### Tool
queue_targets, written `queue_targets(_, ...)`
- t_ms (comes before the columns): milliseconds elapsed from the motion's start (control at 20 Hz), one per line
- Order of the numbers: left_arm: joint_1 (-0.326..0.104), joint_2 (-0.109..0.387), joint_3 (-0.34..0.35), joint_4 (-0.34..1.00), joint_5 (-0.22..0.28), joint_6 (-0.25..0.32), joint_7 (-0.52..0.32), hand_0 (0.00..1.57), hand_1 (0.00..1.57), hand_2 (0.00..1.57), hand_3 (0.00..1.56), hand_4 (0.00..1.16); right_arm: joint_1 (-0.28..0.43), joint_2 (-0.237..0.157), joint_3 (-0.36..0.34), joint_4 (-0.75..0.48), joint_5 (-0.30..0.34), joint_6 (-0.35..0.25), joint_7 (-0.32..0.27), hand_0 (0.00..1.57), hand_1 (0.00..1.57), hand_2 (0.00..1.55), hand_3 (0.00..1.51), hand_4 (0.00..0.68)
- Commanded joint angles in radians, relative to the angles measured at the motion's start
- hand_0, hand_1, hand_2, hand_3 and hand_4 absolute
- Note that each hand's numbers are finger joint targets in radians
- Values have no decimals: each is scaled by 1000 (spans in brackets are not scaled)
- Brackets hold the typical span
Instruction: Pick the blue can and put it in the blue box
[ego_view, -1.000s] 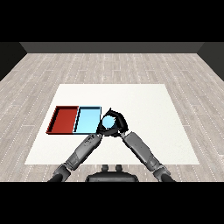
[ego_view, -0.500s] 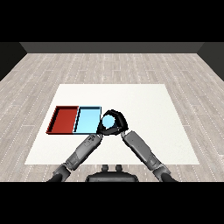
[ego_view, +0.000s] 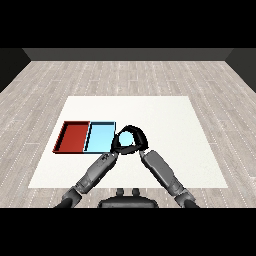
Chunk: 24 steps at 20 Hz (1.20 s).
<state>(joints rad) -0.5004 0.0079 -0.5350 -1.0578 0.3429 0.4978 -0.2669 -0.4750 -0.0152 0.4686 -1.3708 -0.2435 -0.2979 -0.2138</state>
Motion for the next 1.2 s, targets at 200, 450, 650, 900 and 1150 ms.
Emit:
queue_targets(200, -21, -8, 7, 4, 63, 69, -168, 1571, 1571, 1552, 1468, 1044, 11, 15, -9, -5, 48, -2, 74, 0, 0, 0, 0, 0)
queue_targets(450, -12, -8, 20, -78, 47, 67, -111, 1571, 1571, 1550, 1461, 1112, 66, 14, -21, -75, 93, -12, 81, 0, 0, 0, 0, 0)
queue_targets(650, -45, -8, -16, 31, 41, 125, -235, 1571, 1571, 1571, 1470, 1144, -12, 15, -47, -34, 69, -63, 82, 0, 0, 0, 0, 0)
queue_targets(900, 51, 11, 41, 30, -12, 45, -285, 1571, 1571, 1571, 1481, 1140, 72, -22, -149, -152, 3, 48, 77, 0, 0, 0, 0, 0)
queue_targets(1150, 24, 10, 42, 11, -77, 140, -205, 1571, 1571, 1571, 1470, 1125, 199, -115, -204, -255, -65, 192, 32, 0, 0, 0, 0, 0)
